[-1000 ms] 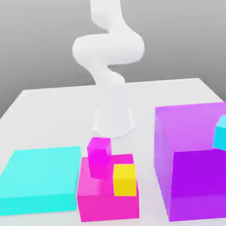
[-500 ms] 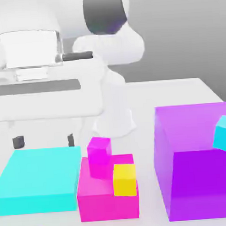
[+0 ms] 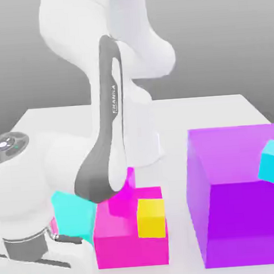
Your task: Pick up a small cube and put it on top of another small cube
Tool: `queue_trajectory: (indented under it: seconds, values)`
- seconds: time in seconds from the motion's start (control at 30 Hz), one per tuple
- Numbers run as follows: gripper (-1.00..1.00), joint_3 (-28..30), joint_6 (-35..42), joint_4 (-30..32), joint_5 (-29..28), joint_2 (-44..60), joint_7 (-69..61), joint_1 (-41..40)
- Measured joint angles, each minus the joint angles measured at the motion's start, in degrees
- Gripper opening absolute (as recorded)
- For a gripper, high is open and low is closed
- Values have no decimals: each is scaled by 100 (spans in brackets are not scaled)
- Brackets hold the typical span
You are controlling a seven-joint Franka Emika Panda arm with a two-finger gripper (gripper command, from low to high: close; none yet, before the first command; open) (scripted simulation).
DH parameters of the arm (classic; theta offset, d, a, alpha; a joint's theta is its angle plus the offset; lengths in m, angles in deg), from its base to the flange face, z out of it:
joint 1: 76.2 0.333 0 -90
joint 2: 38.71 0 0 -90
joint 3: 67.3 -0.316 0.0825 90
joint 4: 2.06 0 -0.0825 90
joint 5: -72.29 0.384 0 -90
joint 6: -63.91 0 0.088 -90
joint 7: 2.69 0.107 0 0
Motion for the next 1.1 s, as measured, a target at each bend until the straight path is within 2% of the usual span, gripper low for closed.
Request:
queue_trajectory:
  seconds: [0.2,0.33,0.7,1.1]
  values:
    - [-100,-1,-4,-3,7,12,-6,-1]
    - [-100,191,532,160,-201,-688,144,148]
    - [-100,138,1332,1607,-504,-2939,493,462]
    - [-100,-306,2123,3260,-1064,-5433,1046,410]
